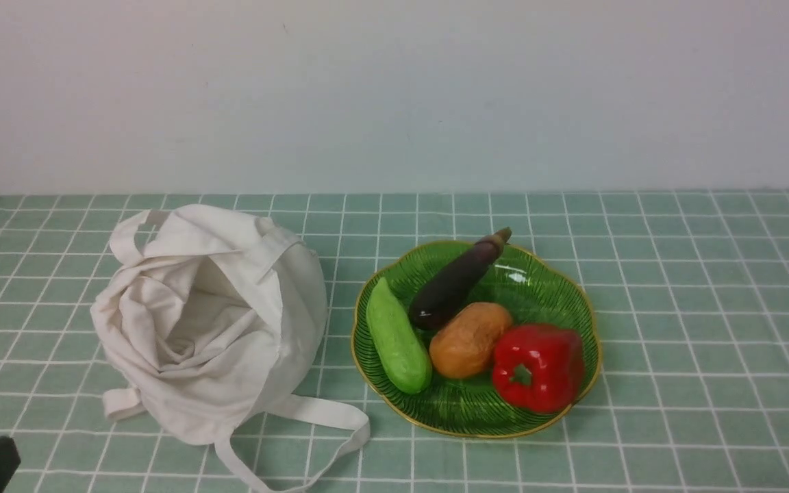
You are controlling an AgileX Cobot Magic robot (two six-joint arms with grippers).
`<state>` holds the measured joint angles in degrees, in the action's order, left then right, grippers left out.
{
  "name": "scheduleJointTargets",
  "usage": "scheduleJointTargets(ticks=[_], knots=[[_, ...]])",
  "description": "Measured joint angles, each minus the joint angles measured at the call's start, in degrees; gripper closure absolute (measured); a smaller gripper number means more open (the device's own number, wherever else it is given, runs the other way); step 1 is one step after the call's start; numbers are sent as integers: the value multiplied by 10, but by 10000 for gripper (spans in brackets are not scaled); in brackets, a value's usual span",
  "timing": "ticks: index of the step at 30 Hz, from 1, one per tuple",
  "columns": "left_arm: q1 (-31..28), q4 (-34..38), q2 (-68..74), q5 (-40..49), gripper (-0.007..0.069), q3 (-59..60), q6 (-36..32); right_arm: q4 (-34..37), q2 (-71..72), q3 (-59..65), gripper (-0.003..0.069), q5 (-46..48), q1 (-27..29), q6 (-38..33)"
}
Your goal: Take vegetables from cloth bag on blue coffee tablecloth place on plate.
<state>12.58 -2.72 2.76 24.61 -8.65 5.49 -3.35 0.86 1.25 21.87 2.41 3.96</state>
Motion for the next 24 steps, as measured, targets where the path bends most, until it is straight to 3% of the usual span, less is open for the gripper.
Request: scheduleJointTargets(ticks=[6,24], knots=[[-85,37,-33,-11,632,92,-66,0,0,0,669,0,0,0],[-86,38,-33,-25,632,101,-67,0,0,0,669,0,0,0]])
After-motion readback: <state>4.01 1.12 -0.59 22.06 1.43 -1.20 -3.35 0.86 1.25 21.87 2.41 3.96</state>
